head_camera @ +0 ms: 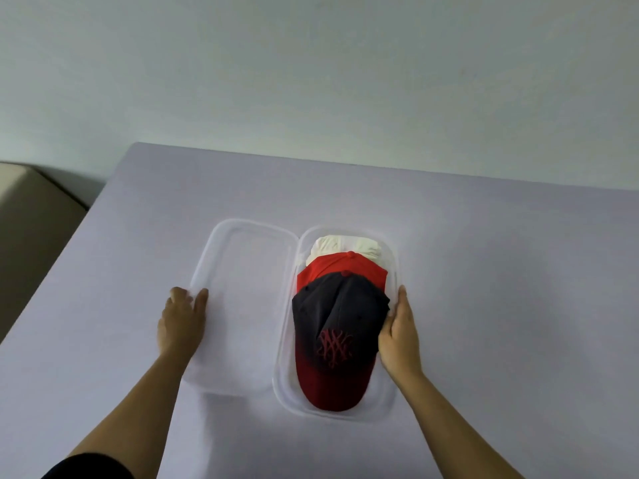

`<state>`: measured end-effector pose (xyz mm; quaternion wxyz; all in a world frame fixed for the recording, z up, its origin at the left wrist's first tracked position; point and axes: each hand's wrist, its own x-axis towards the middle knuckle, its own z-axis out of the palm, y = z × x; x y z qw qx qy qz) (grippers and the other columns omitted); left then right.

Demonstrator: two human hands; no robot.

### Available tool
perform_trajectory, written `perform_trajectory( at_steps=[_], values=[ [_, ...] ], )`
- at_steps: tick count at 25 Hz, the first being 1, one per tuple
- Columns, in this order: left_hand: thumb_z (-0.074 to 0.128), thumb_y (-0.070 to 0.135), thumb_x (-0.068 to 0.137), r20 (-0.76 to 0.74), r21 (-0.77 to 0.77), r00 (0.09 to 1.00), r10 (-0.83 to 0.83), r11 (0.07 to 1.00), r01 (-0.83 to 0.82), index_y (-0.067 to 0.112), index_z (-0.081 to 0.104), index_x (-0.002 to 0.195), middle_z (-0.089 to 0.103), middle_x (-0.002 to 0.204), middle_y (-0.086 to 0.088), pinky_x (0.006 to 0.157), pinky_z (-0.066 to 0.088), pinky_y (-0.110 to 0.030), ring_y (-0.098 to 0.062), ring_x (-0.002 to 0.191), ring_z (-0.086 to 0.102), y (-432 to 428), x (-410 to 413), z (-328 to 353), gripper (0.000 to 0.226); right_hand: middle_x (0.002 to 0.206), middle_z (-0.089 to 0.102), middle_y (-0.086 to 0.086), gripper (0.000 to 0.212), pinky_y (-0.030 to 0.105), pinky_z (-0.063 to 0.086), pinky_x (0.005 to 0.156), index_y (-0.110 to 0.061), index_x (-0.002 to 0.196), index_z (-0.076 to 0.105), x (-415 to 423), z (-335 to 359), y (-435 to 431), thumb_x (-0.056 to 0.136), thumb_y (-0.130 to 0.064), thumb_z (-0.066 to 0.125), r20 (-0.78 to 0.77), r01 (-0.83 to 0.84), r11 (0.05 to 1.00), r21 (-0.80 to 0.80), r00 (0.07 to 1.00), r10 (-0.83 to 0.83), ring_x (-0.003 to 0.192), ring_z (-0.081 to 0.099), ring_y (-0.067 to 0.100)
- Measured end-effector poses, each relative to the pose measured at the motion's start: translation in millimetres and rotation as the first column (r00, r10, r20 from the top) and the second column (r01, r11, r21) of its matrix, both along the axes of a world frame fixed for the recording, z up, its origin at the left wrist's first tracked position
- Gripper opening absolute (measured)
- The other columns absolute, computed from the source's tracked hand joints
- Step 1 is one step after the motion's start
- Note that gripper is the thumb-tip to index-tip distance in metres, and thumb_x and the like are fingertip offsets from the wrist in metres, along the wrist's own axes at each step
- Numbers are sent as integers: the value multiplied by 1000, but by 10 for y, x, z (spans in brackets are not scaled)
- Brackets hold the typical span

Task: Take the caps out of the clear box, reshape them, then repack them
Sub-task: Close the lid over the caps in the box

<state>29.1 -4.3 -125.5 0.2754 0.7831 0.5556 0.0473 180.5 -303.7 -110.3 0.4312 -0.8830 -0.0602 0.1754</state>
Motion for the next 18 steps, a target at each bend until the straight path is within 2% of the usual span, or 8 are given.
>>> perform_trajectory(
  at_steps=[3, 6, 7, 9, 11, 12, 15, 18],
  values=[
    [45, 36, 96, 110, 75, 994, -28, 997, 20, 4, 43, 128, 64, 114, -22, 91, 40, -48, -44, 108, 54, 112, -53, 240, 46, 157, 17, 2, 52, 20, 17, 104, -18, 149, 10, -2, 28, -1, 101, -25, 29, -56, 15, 998, 61, 998, -12, 142, 20, 19],
    [43, 39, 97, 156, 61, 985, 74, 995, -85, 5, 43, 135, 60, 121, -26, 98, 36, -48, -45, 115, 49, 356, -50, 534, 51, 157, 12, -1, 52, 21, 13, 107, -20, 149, 8, -2, 92, -13, 101, -31, 25, -115, 31, 989, 145, 993, -14, 144, 14, 15],
    [43, 40, 96, 189, 10, 976, 111, 993, -115, 5, 46, 132, 61, 120, -25, 93, 41, -47, -43, 109, 52, 419, -27, 640, 50, 157, 11, -2, 52, 21, 12, 108, -20, 148, 8, 4, 98, -19, 101, -33, 23, -134, 37, 984, 172, 991, -14, 144, 13, 14],
    [45, 42, 94, 329, -176, 928, 174, 977, -121, 8, 55, 122, 66, 109, -19, 63, 49, -34, -34, 77, 57, 375, 84, 850, 45, 157, 10, -5, 53, 23, 10, 110, -22, 148, 7, 11, 104, -31, 100, -39, 20, -190, 64, 974, 220, 982, -21, 144, 11, 13],
    [48, 40, 94, 406, -327, 893, 197, 943, -59, 10, 59, 114, 67, 89, -11, 40, 44, -19, -23, 55, 51, 66, 257, 994, 38, 157, 11, -6, 64, 32, 10, 117, -26, 148, 8, 16, 126, -49, 93, -56, 18, -262, 93, 950, 297, 965, -13, 144, 13, 13],
    [49, 39, 94, 407, -360, 897, 172, 933, -15, 11, 59, 111, 65, 81, -7, 37, 44, -16, -22, 53, 52, -157, 325, 1022, 33, 157, 14, -6, 74, 39, 13, 118, -28, 148, 10, 32, 166, -67, 86, -67, 19, -318, 127, 934, 334, 948, -15, 143, 16, 13],
    [50, 35, 93, 353, -348, 935, 19, 931, 113, 9, 58, 113, 69, 86, -8, 67, 59, -34, -27, 67, 66, -878, 478, 904, 33, 147, 31, -9, 78, 42, 26, 113, -29, 147, 18, 115, 320, -162, 82, -71, 14, -444, 209, 886, 415, 896, -3, 136, 31, 16],
    [37, 42, 96, 138, -155, 974, -178, 968, 199, 11, 52, 125, 67, 107, -17, 89, 48, -42, -38, 94, 63, -1326, 547, 815, 45, 143, 37, -13, 70, 44, 31, 108, -36, 142, 25, 135, 449, -221, 81, -71, 19, -479, 204, 868, 453, 877, 44, 131, 37, 17]
  ],
)
